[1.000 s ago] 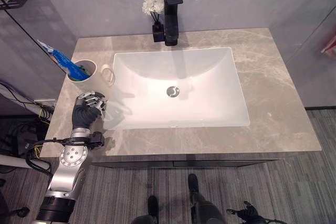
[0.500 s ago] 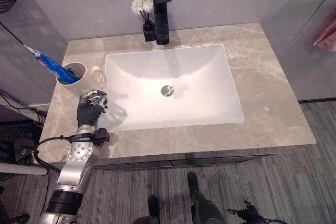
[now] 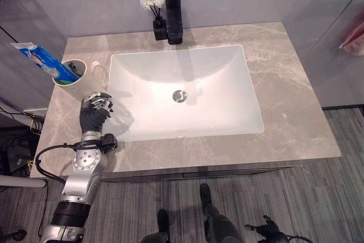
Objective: Put brush and paste in cup on sink, flatten towel.
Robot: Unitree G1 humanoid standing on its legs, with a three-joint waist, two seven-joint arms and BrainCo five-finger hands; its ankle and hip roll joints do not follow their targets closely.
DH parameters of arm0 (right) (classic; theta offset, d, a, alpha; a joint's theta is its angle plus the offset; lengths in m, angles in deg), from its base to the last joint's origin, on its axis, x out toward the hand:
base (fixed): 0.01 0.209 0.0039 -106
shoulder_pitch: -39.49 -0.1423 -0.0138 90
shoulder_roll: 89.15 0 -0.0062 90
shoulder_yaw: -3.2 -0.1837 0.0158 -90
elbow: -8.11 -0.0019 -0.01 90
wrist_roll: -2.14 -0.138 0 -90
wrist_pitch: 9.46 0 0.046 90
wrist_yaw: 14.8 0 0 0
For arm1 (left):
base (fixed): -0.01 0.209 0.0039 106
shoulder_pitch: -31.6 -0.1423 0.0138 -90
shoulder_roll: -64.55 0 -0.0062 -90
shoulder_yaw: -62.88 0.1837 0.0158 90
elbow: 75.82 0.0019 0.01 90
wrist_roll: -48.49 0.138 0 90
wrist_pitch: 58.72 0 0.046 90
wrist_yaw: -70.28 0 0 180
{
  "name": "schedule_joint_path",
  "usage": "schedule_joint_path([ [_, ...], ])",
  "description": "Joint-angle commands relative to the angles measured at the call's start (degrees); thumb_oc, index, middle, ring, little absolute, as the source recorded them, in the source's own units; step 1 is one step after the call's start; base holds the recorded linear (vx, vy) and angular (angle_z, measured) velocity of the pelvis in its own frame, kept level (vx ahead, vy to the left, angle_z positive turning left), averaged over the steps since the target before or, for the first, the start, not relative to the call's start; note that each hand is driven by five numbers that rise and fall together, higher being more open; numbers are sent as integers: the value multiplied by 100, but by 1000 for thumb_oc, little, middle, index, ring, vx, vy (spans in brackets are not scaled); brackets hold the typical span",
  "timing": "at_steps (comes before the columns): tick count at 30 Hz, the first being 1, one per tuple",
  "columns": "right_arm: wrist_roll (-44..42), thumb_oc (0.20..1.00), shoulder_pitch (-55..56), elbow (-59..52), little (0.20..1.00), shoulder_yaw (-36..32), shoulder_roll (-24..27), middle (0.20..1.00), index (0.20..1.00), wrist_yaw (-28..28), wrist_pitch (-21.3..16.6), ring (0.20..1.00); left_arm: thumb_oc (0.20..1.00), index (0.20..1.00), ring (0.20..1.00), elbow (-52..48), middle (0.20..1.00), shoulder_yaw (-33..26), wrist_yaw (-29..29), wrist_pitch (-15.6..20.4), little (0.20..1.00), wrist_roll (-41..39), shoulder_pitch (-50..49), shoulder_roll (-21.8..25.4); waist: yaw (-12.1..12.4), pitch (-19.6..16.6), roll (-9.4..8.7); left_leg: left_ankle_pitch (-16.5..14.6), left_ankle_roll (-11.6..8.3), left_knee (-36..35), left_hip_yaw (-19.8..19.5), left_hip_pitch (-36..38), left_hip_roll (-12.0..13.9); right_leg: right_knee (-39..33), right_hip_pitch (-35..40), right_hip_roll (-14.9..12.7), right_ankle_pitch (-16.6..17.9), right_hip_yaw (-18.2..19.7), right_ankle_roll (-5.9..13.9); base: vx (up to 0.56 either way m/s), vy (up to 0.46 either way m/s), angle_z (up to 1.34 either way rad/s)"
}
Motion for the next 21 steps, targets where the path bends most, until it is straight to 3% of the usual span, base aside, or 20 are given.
schedule_joint_path([
  [1, -233, 1000, -206, -15, 1000, 181, 31, 1000, 1000, -156, -67, 1000, 200, 200, 200, 258, 200, -246, -325, 302, 200, 54, 537, 329, -135, 97, -24, 152, -147, 34, -31, -196, 195, 58, 379, -380, -340, 116, 317, 0, 0, 0],
  [21, -102, 1000, -162, 158, 1000, 131, -41, 1000, 1000, -43, -41, 1000, 200, 200, 200, -709, 200, -505, 433, 282, 200, -16, -735, 306, 34, -19, -13, 72, -91, 34, -119, -56, 141, 58, 573, -438, -378, 64, 321, 0, 6, 2],
])
